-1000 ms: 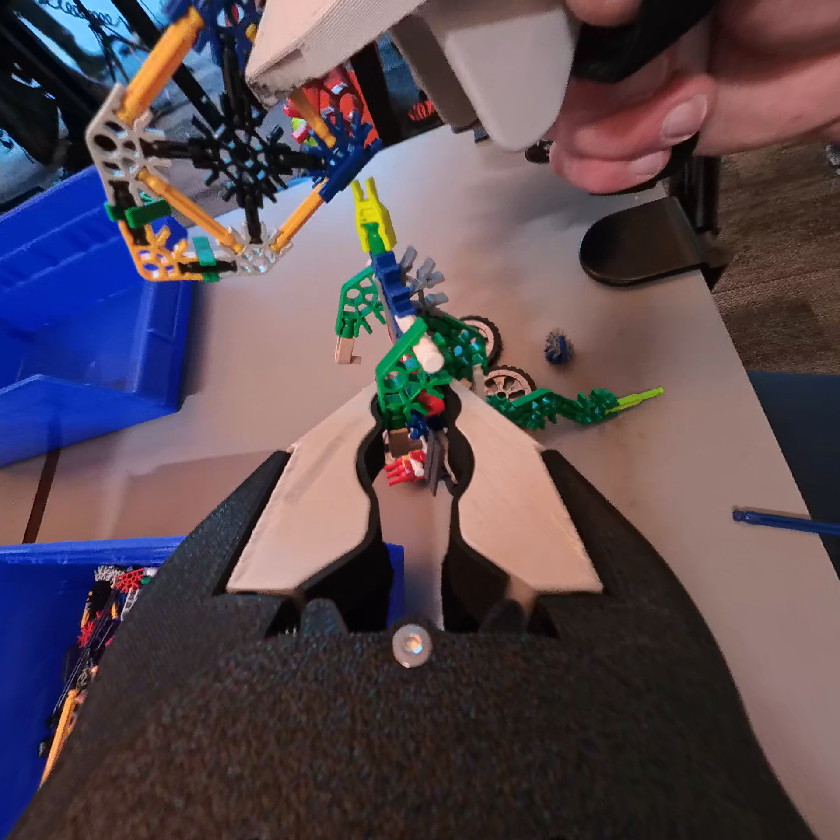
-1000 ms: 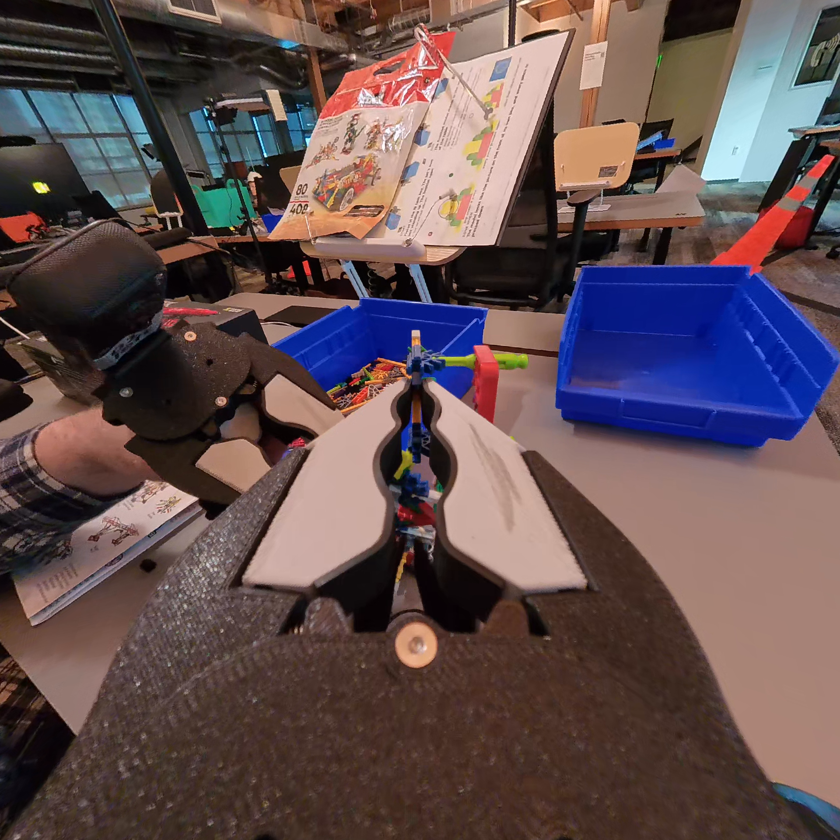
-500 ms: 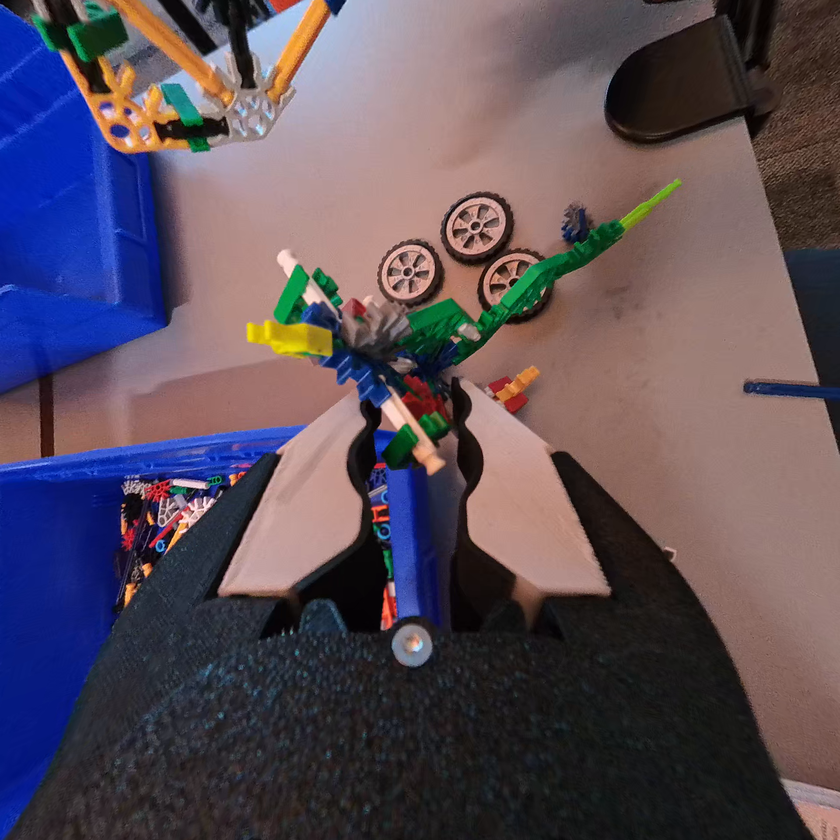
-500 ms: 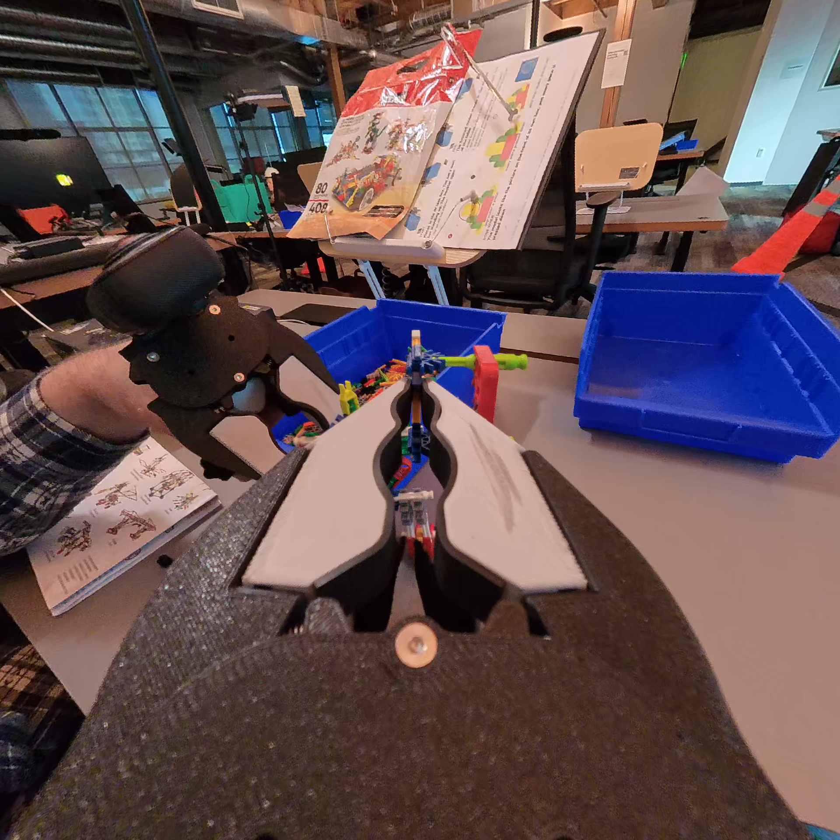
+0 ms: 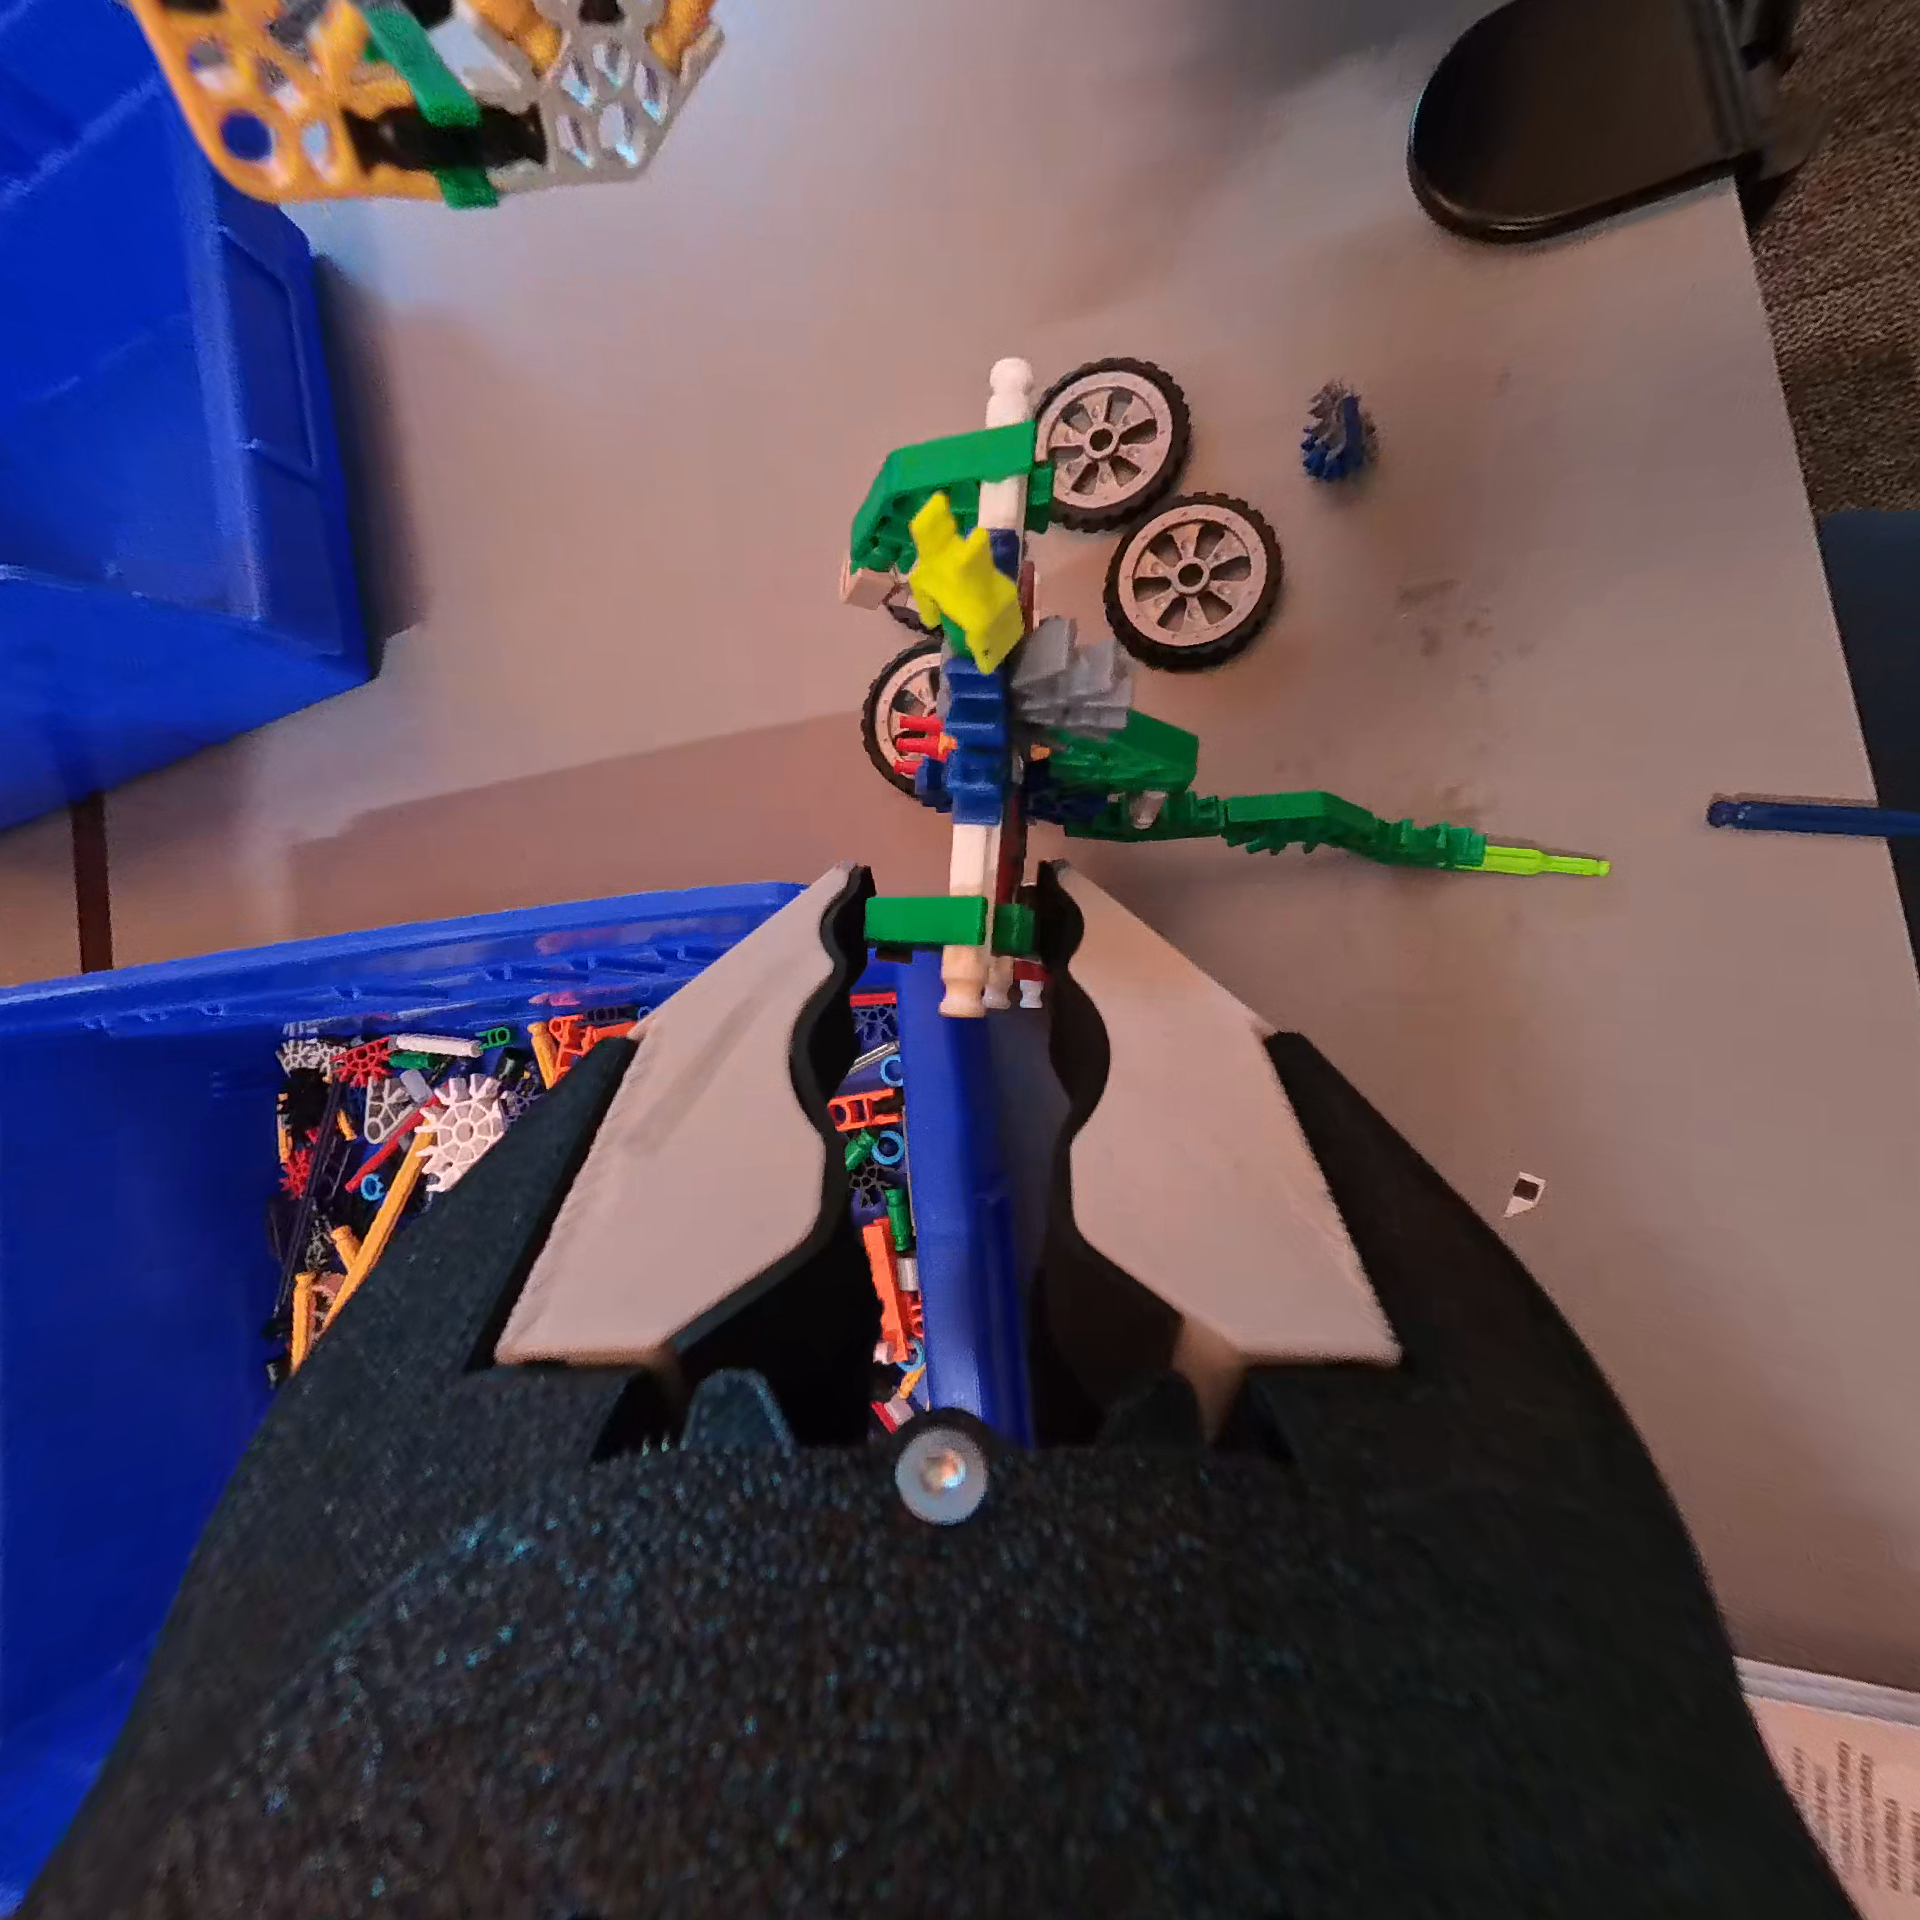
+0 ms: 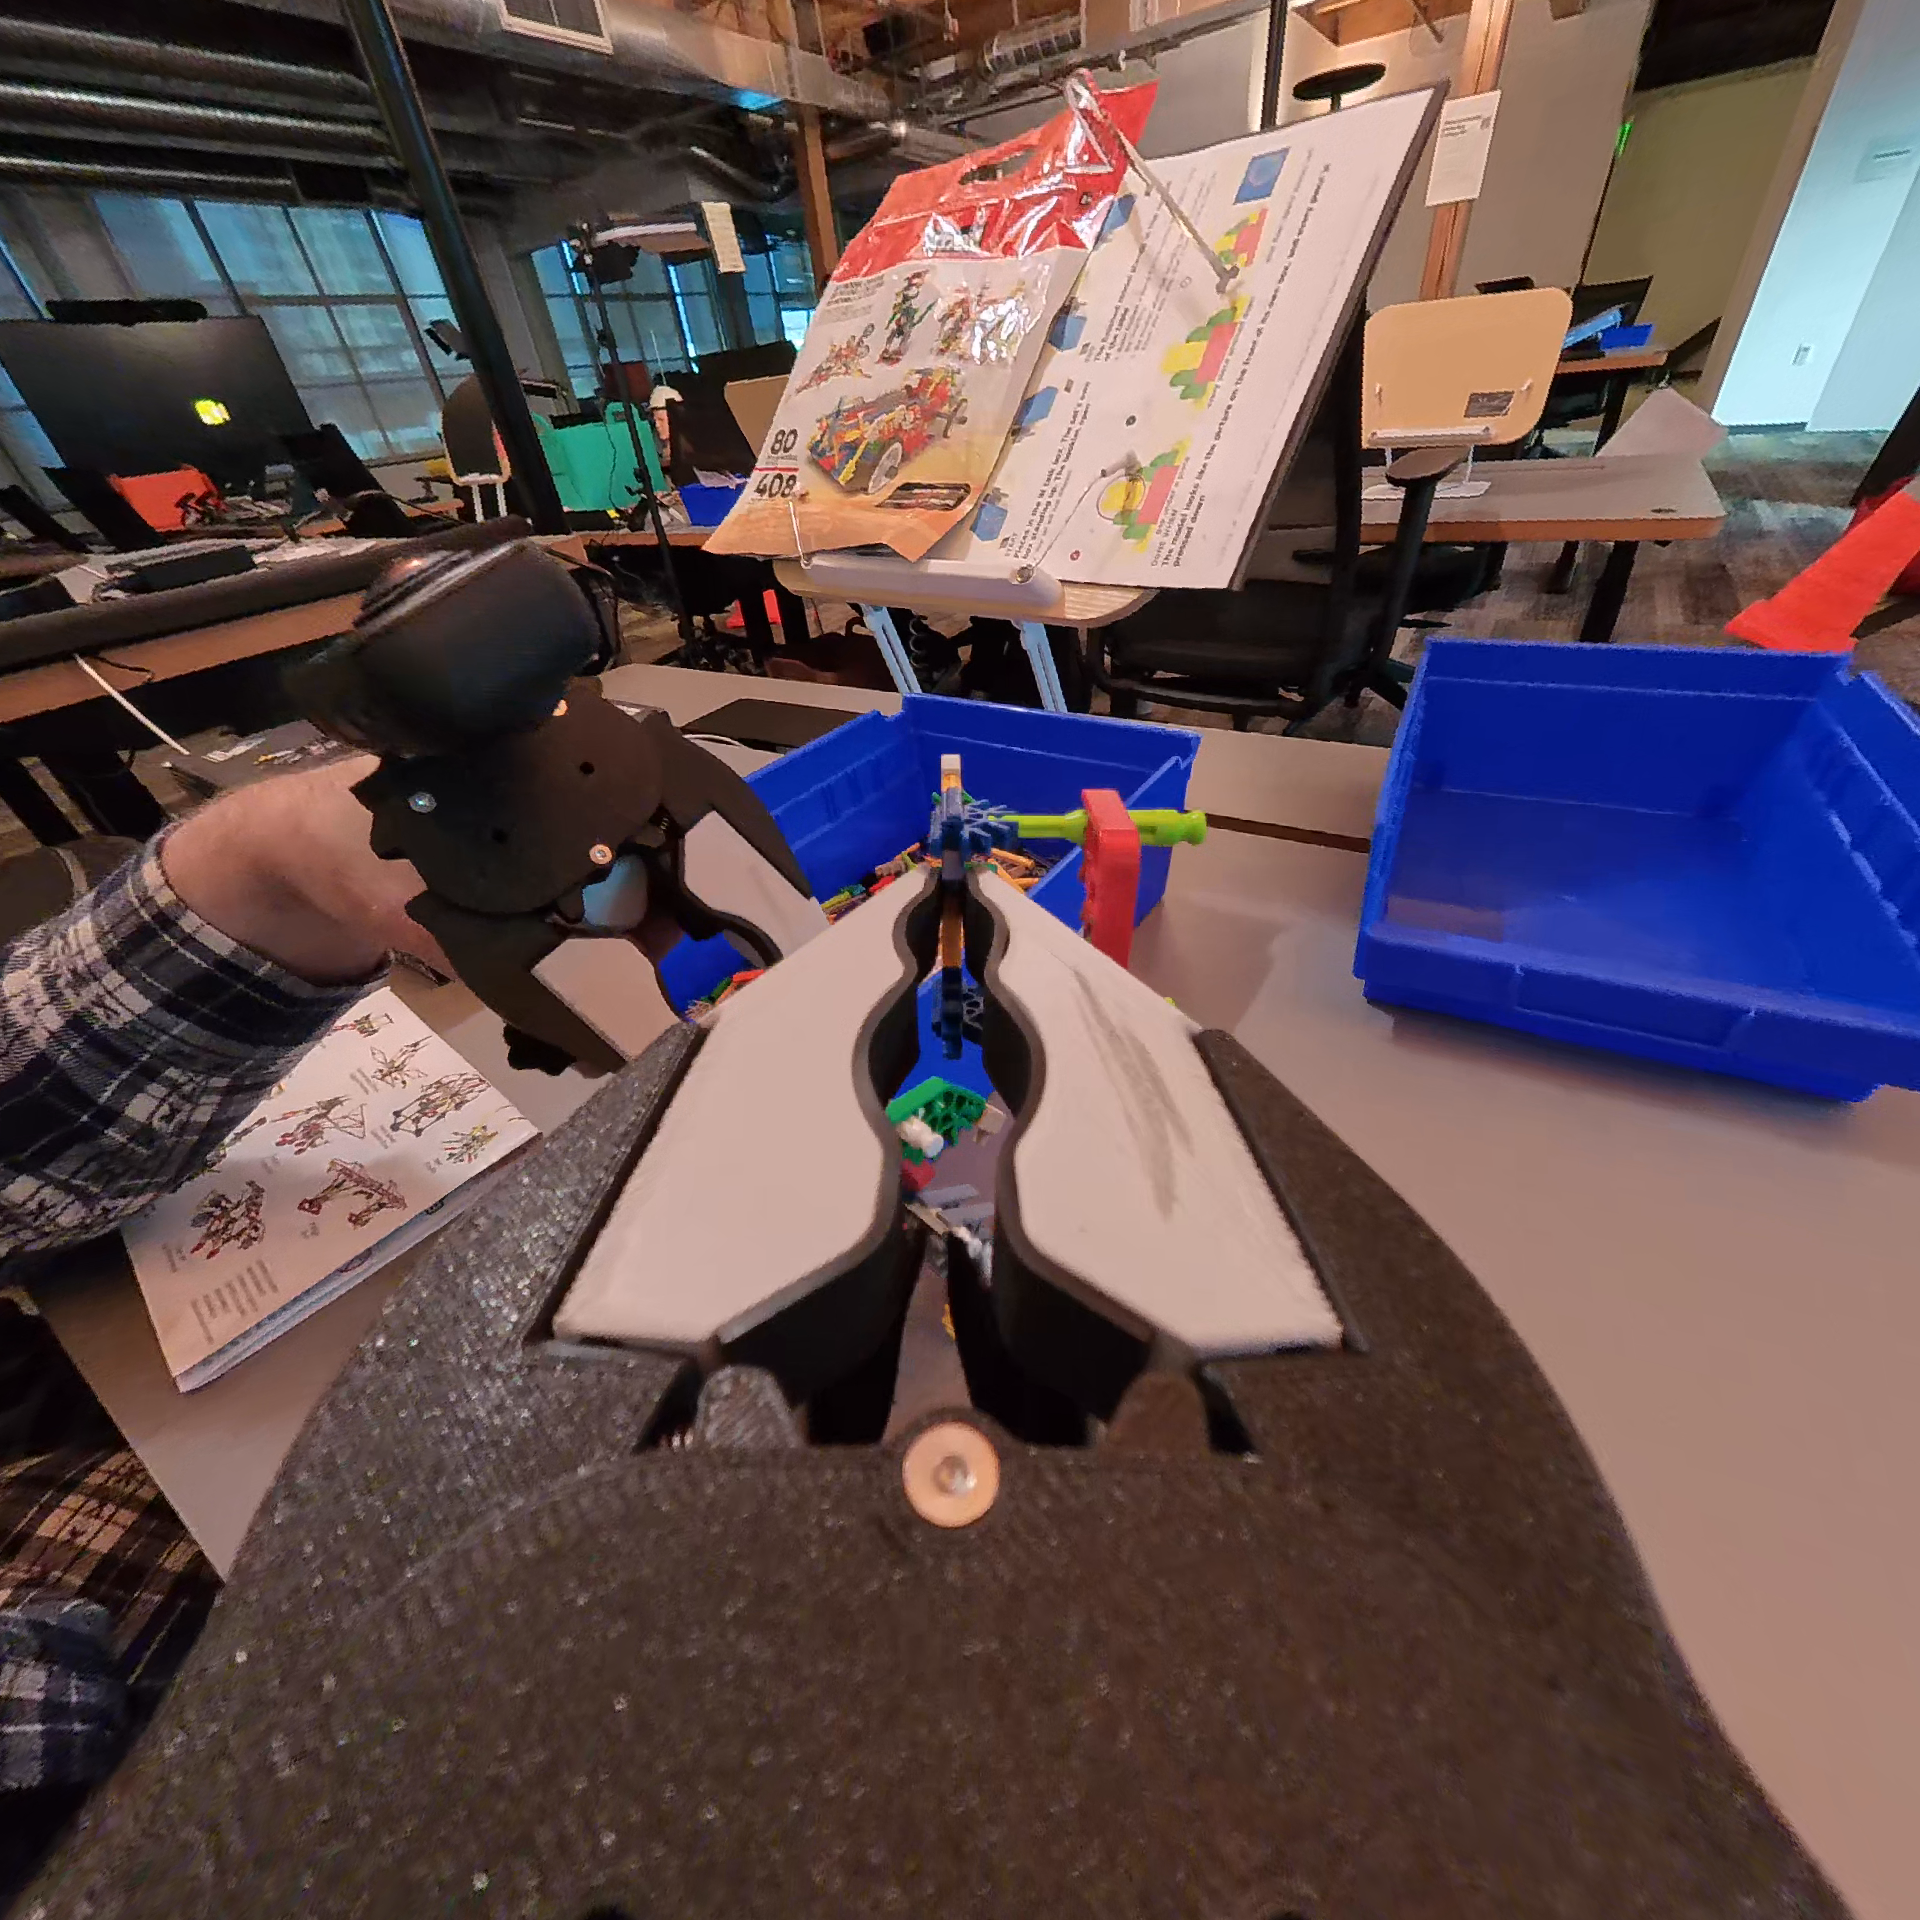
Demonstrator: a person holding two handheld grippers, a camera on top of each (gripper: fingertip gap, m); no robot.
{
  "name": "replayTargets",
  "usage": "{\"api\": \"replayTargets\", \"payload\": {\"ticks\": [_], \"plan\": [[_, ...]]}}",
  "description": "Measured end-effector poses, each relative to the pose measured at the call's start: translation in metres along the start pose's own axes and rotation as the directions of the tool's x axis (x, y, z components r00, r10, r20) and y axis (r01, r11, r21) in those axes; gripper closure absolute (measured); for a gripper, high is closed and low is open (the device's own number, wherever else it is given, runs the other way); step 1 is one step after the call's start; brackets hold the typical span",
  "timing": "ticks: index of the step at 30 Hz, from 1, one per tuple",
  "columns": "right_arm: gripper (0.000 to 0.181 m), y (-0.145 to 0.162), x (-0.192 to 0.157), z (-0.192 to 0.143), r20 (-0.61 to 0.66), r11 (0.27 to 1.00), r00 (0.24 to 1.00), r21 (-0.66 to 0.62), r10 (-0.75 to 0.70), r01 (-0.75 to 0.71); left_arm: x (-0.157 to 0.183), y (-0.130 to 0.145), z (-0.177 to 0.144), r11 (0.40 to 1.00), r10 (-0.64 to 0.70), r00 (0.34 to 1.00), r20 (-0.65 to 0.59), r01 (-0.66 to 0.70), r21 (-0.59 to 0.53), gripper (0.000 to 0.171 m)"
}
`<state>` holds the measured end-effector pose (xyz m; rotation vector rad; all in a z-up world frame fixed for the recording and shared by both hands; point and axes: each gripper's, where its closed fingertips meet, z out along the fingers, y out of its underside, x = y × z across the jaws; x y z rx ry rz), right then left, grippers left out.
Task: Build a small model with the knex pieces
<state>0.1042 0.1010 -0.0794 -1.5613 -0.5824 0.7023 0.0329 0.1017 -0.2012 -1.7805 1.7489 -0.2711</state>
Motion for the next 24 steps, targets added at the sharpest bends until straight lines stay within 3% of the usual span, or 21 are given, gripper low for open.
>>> {"api": "replayTargets", "payload": {"ticks": [9,13,16,20,24], "plan": [[0.180,-0.011,-0.008,0.000,0.045,0.999,0.999,0.031,0.003,-0.004,0.004,-0.010,-0.012,0.996,-0.059,0.997,-0.044,0.062,0.066,0.116],[0.180,-0.019,-0.015,0.000,0.085,0.999,0.996,0.052,-0.004,-0.001,-0.013,-0.005,-0.025,0.994,-0.084,0.996,0.017,0.082,0.070,0.105],[0.180,-0.028,-0.025,0.002,0.144,0.998,0.990,0.070,0.001,-0.011,-0.023,-0.026,-0.049,0.970,-0.118,0.993,0.027,0.109,0.219,0.105],[0.180,-0.041,-0.047,0.010,0.276,0.996,0.961,0.079,0.028,-0.052,-0.020,-0.079,-0.102,0.832,-0.077,0.997,0.007,0.061,0.552,0.119],[0.180,-0.049,-0.065,0.021,0.369,0.996,0.929,0.065,0.037,-0.066,-0.027,-0.088,-0.126,0.764,-0.100,0.995,0.019,0.065,0.641,0.137]]}}
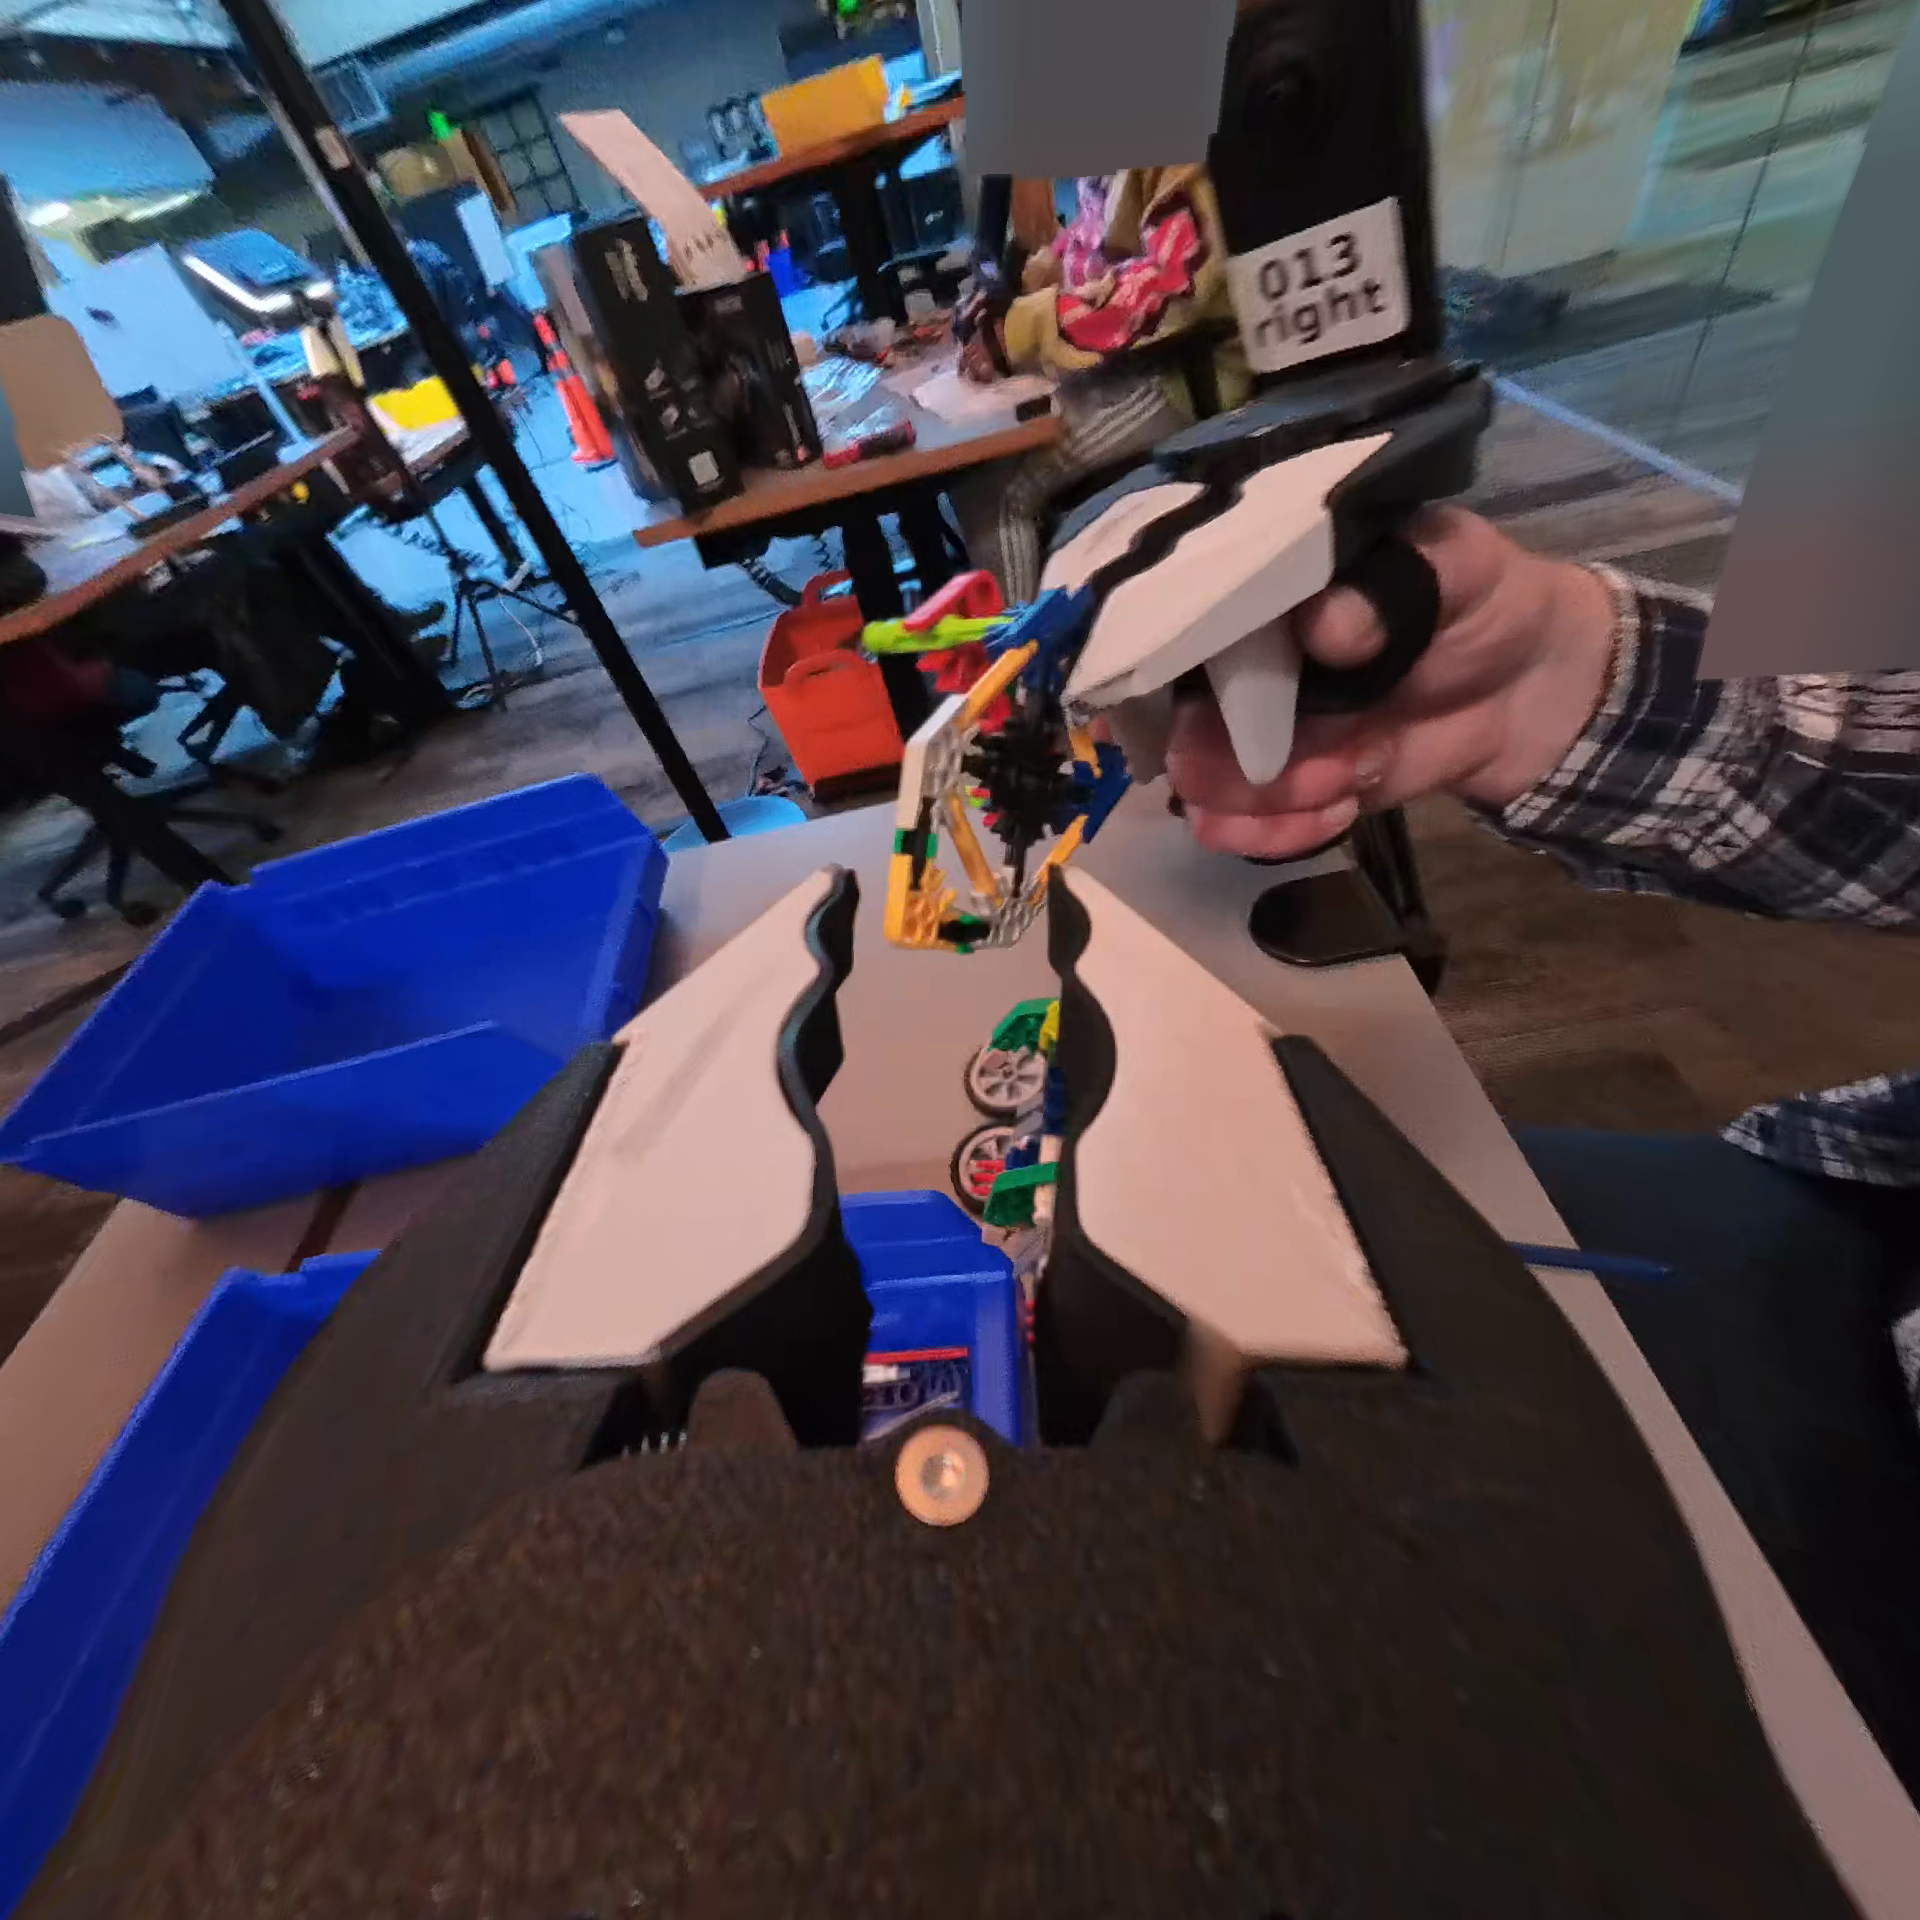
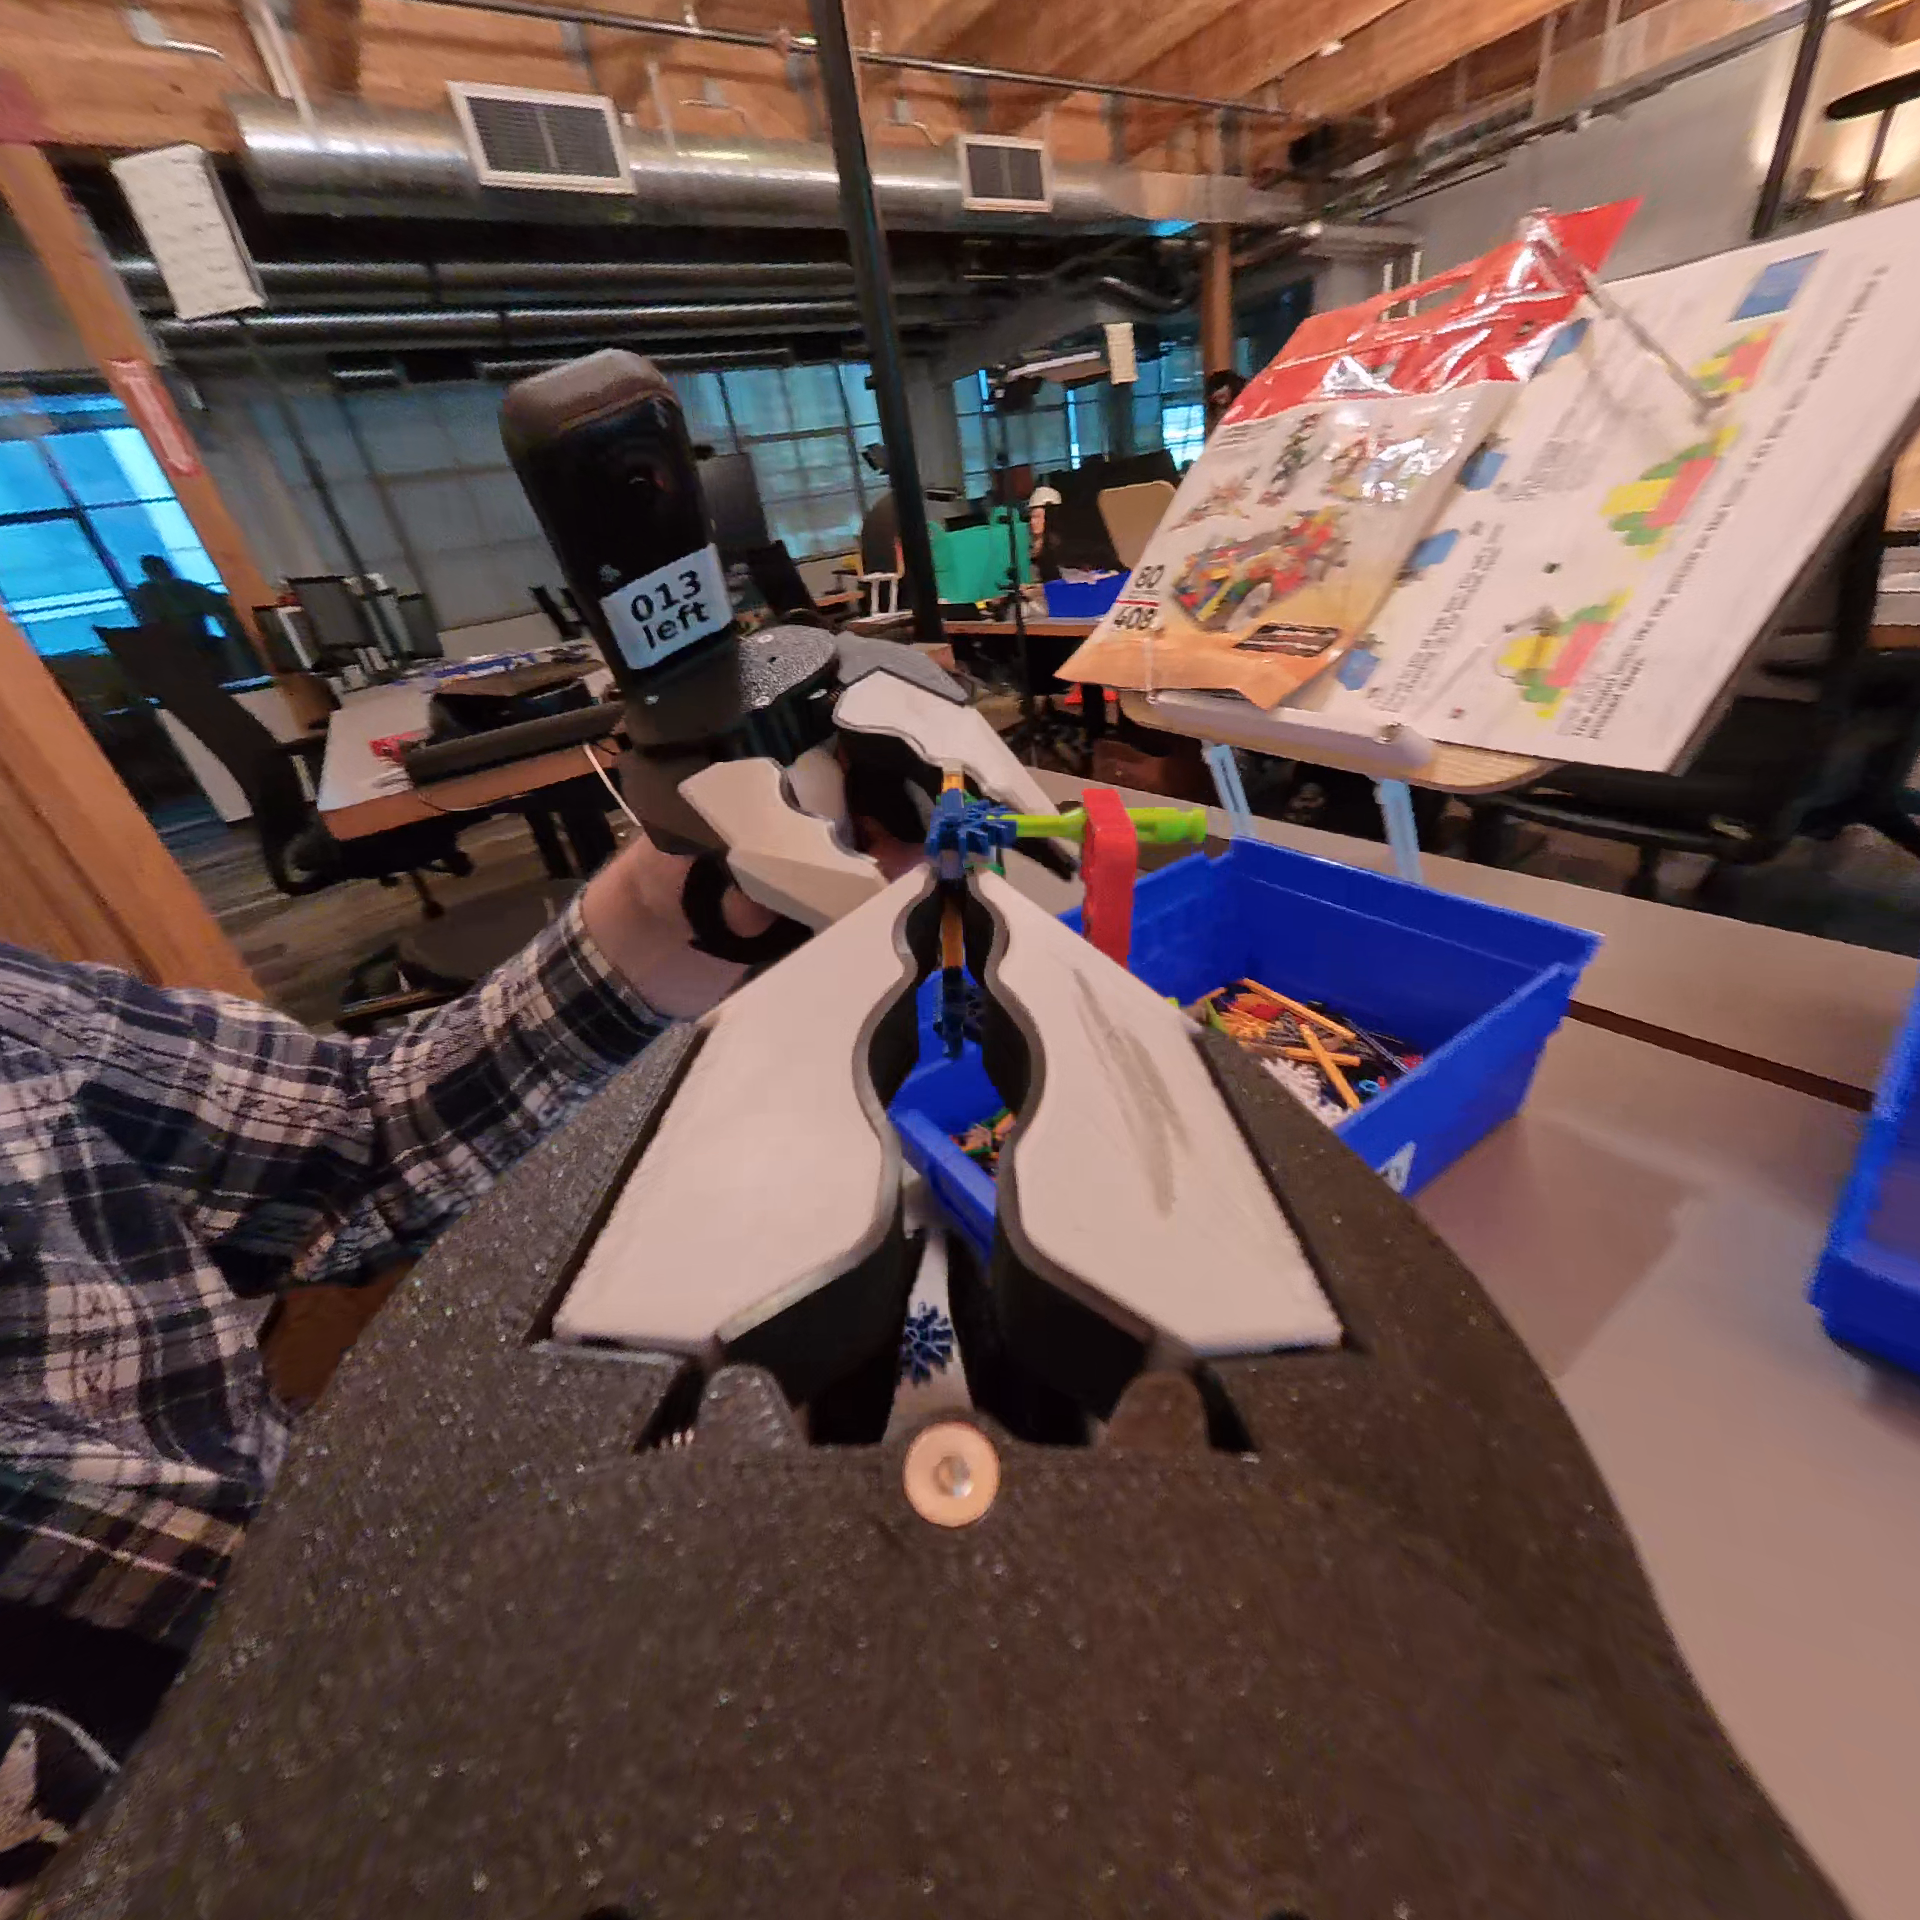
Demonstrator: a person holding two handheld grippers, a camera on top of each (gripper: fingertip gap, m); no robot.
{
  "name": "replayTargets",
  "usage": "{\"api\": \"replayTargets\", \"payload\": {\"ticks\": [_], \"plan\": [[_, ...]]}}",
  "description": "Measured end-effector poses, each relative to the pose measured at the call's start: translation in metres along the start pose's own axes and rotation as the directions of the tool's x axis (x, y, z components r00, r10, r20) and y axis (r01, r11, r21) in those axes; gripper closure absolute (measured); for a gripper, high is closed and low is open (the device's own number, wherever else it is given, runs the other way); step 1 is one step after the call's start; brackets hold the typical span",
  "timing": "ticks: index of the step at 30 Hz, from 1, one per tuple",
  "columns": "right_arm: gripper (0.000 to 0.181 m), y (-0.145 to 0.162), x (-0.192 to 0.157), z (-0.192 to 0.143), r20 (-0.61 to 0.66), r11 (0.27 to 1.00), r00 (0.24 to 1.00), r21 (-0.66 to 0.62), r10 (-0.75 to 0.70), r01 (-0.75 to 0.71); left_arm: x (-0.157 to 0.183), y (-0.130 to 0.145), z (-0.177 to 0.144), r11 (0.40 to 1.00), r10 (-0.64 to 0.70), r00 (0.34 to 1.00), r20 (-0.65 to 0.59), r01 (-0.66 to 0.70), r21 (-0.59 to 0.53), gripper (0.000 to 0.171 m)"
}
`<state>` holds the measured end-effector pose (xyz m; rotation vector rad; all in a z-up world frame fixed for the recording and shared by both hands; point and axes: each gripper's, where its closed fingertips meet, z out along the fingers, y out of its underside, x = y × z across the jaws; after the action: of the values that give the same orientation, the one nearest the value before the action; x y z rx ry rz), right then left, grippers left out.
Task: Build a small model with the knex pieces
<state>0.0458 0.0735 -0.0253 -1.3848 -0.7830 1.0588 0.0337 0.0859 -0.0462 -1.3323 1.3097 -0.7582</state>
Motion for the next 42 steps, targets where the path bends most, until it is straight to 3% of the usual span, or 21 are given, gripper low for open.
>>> {"api": "replayTargets", "payload": {"ticks": [2,6,9,11,14,25,32,38,39,42], "plan": [[0.180,-0.003,-0.002,0.007,0.020,1.000,1.000,0.001,0.002,-0.002,0.003,-0.003,-0.004,1.000,-0.002,1.000,-0.028,0.002,0.015,0.146],[0.180,-0.012,-0.005,0.013,0.063,1.000,0.998,0.016,0.014,-0.015,0.002,-0.013,-0.014,0.996,-0.017,0.998,-0.052,0.021,0.083,0.150],[0.180,-0.013,-0.008,0.019,0.087,1.000,0.996,0.013,0.020,-0.021,0.001,-0.021,-0.021,0.987,-0.072,0.992,-0.101,0.085,0.139,0.141],[0.179,-0.015,-0.008,0.021,0.099,0.999,0.995,0.016,0.028,-0.030,-0.003,-0.019,-0.023,0.987,-0.069,0.994,-0.084,0.081,0.142,0.152],[0.179,-0.016,-0.007,0.024,0.109,1.000,0.994,0.014,0.024,-0.026,-0.005,-0.021,-0.025,0.985,-0.066,0.995,-0.081,0.077,0.152,0.154],[0.178,-0.017,0.004,0.038,0.004,0.987,0.988,-0.055,-0.153,0.153,-0.021,-0.010,-0.018,0.995,-0.035,0.998,0.050,0.030,0.093,0.162],[0.179,-0.016,0.019,0.053,-0.122,0.947,0.943,-0.130,-0.310,0.294,-0.040,-0.004,-0.023,0.993,-0.091,0.989,0.118,0.080,0.091,0.163],[0.172,-0.017,0.018,0.065,-0.197,0.897,0.879,-0.177,-0.435,0.404,-0.046,-0.003,-0.035,0.997,0.054,0.983,0.178,-0.064,0.051,0.165],[0.160,-0.019,0.015,0.063,-0.190,0.890,0.873,-0.181,-0.448,0.418,-0.046,-0.004,-0.037,0.995,0.084,0.978,0.191,-0.092,0.035,0.167],[0.164,-0.027,0.003,0.053,-0.135,0.887,0.880,-0.158,-0.456,0.435,-0.040,-0.012,-0.048,0.979,0.190,0.962,0.195,-0.199,0.029,0.167]]}}
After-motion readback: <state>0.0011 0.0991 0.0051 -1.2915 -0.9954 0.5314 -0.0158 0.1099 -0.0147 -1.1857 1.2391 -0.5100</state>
